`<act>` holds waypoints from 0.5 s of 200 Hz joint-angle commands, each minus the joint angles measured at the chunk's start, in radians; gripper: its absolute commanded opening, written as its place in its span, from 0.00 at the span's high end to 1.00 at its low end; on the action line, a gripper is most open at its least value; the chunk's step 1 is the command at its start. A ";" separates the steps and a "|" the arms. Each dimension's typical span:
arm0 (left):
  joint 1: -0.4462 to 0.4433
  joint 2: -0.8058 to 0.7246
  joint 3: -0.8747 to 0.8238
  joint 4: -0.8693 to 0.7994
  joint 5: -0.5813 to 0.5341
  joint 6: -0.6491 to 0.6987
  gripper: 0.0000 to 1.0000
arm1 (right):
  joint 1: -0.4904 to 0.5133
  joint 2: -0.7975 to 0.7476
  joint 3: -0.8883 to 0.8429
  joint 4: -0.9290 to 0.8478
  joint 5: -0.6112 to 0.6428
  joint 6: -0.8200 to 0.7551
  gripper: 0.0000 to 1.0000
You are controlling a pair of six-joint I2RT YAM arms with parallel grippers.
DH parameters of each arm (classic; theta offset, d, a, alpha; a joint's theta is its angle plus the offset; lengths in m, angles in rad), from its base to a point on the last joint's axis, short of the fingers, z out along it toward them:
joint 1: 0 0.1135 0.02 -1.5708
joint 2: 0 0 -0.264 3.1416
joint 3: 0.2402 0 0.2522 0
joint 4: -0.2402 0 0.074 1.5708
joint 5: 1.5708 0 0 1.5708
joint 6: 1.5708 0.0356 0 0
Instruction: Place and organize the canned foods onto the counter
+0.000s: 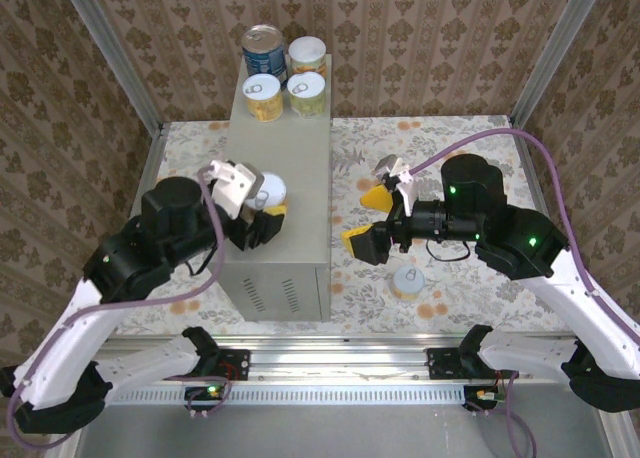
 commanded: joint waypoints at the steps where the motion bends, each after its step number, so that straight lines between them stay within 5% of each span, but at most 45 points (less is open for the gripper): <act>1: 0.075 0.039 0.029 0.066 0.087 0.036 0.29 | 0.006 -0.002 -0.012 0.007 0.030 -0.017 0.00; 100: 0.350 0.211 0.096 0.142 0.338 0.035 0.28 | 0.006 0.013 -0.019 -0.002 0.047 -0.033 0.00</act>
